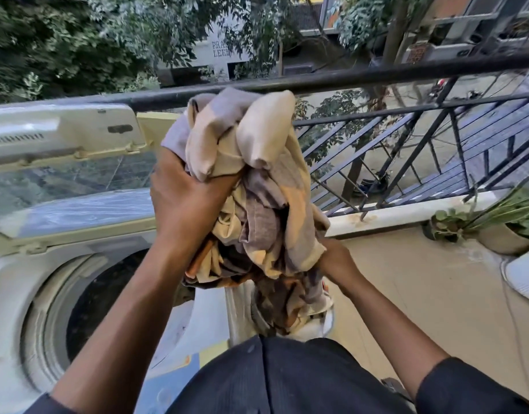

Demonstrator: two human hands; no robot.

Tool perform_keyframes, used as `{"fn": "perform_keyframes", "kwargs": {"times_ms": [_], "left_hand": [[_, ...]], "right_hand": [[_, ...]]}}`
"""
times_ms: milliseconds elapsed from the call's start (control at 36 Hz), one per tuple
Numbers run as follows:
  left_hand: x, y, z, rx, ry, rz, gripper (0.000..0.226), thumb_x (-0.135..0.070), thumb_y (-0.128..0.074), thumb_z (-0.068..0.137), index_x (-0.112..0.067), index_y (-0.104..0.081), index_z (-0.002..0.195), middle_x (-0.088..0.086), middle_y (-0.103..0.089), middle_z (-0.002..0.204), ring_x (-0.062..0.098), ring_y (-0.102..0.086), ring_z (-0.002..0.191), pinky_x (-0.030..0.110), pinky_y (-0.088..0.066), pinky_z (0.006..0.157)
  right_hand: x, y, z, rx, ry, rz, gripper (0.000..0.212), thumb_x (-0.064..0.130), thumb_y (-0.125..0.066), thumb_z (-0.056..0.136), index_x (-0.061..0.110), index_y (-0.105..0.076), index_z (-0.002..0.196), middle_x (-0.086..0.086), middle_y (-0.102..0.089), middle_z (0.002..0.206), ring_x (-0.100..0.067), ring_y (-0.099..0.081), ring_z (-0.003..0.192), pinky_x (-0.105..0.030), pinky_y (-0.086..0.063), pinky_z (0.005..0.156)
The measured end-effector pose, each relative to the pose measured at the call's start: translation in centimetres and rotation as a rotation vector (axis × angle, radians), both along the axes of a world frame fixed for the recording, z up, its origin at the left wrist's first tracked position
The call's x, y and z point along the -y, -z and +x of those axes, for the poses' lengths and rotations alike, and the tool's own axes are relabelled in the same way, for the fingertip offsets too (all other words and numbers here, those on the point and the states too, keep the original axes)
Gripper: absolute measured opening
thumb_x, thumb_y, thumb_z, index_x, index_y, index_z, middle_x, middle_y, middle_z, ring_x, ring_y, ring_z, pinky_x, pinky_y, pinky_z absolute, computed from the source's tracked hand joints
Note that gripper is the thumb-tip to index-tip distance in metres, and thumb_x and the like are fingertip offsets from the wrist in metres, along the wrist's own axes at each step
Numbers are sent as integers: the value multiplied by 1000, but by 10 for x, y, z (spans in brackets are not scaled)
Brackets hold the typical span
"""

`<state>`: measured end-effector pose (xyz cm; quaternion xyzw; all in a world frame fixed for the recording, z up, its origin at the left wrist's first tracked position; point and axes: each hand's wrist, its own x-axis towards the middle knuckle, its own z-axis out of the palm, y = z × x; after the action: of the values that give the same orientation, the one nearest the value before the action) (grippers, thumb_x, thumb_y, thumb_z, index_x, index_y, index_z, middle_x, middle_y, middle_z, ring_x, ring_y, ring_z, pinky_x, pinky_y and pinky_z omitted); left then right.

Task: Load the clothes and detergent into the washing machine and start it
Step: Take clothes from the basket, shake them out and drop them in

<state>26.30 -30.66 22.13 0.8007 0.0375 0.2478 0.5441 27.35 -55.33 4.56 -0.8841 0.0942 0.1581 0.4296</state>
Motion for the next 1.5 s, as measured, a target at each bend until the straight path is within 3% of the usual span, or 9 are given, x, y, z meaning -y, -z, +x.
{"fn": "perform_keyframes", "kwargs": {"times_ms": [111, 333, 667, 806, 917, 1056, 1278, 1417, 1500], "left_hand": [[-1, 18, -1, -116, -107, 142, 71, -64, -84, 75, -38, -60, 136, -12, -74, 120, 18, -71, 111, 41, -57, 90], [4, 39, -2, -324, -241, 297, 72, -63, -80, 77, -21, -57, 130, 14, -73, 113, 41, -66, 103, 37, -40, 75], [-24, 17, 2, -312, 746, -214, 74, -61, -80, 75, -46, -48, 141, -17, -71, 128, 3, -68, 116, 20, -56, 88], [-8, 39, 16, -300, 424, 174, 83, -74, -83, 64, -24, -65, 127, -8, -74, 116, 13, -70, 114, 42, -58, 95], [1, 51, 18, -246, 73, 229, 100, -60, -89, 63, -29, -49, 148, -16, -66, 133, 5, -63, 119, 27, -50, 90], [4, 49, 13, -141, 8, 56, 78, -44, -86, 79, -37, -50, 147, -14, -66, 137, 11, -64, 122, 32, -52, 102], [-11, 16, 12, 15, 0, -246, 54, -40, -92, 72, -21, -73, 119, -1, -77, 118, 17, -72, 112, 45, -58, 100], [-8, -11, 9, 86, 21, -406, 46, -35, -94, 68, -29, -77, 111, 1, -78, 121, 24, -71, 119, 49, -55, 106], [-6, -17, 5, 61, 40, -419, 35, -36, -93, 66, -36, -81, 99, -11, -79, 115, 13, -72, 116, 35, -58, 100]], "right_hand": [[15, -40, 20, 98, 134, 125, 36, 44, -55, 69, 11, -70, 73, -14, -71, 66, -42, -72, 70, -60, -61, 67], [13, -182, 11, 426, -15, 646, 36, -4, -47, 98, 18, -74, 87, 4, -71, 71, -7, -61, 60, -19, -45, 50], [-52, -171, -7, 359, -563, 339, 46, 36, -40, 106, 43, -37, 151, 17, -28, 163, -1, -11, 155, -42, -6, 128], [-67, -198, 0, 235, -601, 149, 91, 35, -24, 72, -2, -38, 154, -26, -36, 160, -37, -27, 152, -47, -17, 124], [-43, -191, -28, 222, -439, 726, 67, 42, -25, 100, 2, -53, 145, -4, -50, 157, -7, -40, 148, -26, -33, 117], [-16, -160, -4, 281, -117, 918, 41, 20, -56, 94, 4, -65, 130, -15, -67, 136, -28, -61, 129, -49, -47, 107], [24, -17, 14, -23, -74, 21, 62, 2, -79, 75, 29, -54, 125, -1, -65, 118, -25, -63, 114, -43, -56, 98], [17, 60, 11, -186, -189, -22, 166, 70, -91, 25, 22, -13, 164, -3, -16, 170, -26, -25, 155, -46, -37, 121], [0, 42, 5, -85, -109, -69, 121, 67, -71, 52, 8, -42, 154, -18, -46, 154, -35, -52, 137, -34, -46, 101]]}}
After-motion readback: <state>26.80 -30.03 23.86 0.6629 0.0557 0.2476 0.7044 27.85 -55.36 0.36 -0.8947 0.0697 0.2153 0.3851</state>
